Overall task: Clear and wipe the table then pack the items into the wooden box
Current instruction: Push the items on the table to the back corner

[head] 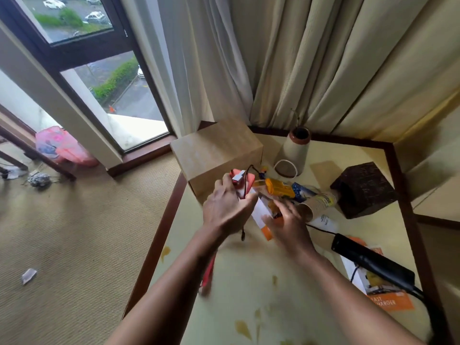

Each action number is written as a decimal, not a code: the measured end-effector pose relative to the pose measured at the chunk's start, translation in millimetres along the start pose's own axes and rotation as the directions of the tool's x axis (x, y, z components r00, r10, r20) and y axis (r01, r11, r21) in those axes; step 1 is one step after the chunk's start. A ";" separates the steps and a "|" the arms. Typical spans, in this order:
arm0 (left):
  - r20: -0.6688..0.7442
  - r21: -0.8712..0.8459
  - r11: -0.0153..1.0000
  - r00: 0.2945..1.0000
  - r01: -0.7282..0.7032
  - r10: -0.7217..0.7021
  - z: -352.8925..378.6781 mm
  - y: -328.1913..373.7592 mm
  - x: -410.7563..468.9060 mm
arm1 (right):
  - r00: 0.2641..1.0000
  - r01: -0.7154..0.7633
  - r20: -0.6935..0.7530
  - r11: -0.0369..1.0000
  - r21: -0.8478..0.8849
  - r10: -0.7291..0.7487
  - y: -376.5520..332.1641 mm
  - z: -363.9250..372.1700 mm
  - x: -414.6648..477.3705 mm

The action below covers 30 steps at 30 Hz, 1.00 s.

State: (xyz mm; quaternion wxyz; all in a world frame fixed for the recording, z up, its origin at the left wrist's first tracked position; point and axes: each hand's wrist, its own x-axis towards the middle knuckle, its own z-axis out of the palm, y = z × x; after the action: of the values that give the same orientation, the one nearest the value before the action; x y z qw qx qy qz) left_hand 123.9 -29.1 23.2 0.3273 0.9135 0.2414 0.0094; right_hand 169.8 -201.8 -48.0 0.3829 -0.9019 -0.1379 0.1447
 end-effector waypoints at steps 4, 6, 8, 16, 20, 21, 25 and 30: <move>0.063 -0.088 0.989 0.990 -0.118 0.124 -19.9 45.9 36.7 | 0.987 -0.095 -0.087 0.934 0.345 0.133 -18.9 -20.7 17.8; 0.106 -0.106 0.980 0.978 -0.168 0.179 -16.3 62.1 61.3 | 0.976 -0.159 -0.076 0.901 0.405 0.206 -29.1 -33.0 28.8; 0.134 -0.085 0.978 0.970 -0.193 0.203 -4.9 73.0 85.7 | 0.961 -0.222 -0.058 0.883 0.414 0.269 -35.6 -43.1 42.4; 0.170 0.119 0.981 0.977 -0.154 0.133 58.1 57.2 128.3 | 0.897 -0.370 -0.049 0.806 0.462 0.439 -45.1 -53.4 70.7; 0.148 0.303 0.924 0.969 -0.233 0.196 81.1 41.2 117.4 | 0.908 -0.360 -0.097 0.877 0.318 0.408 -40.6 -45.7 65.3; 0.150 0.330 0.907 0.963 -0.263 0.225 84.6 36.5 113.7 | 0.914 -0.341 -0.102 0.882 0.325 0.392 -39.7 -47.0 61.5; 0.126 0.340 0.909 0.970 -0.240 0.208 94.2 29.4 102.3 | 0.953 -0.202 -0.159 0.934 0.295 0.256 -20.8 -70.2 29.1; -0.059 0.426 0.868 0.950 -0.255 0.308 86.9 56.2 77.5 | 0.966 -0.205 -0.160 0.979 -0.004 0.202 44.0 -119.7 -33.3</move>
State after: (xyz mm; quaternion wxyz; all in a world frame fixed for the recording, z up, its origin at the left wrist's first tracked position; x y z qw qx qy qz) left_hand 232.0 -83.6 -22.2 0.1059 0.9849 0.1219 0.0631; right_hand 189.1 -321.1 4.7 0.3666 -0.9238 -0.0149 0.1095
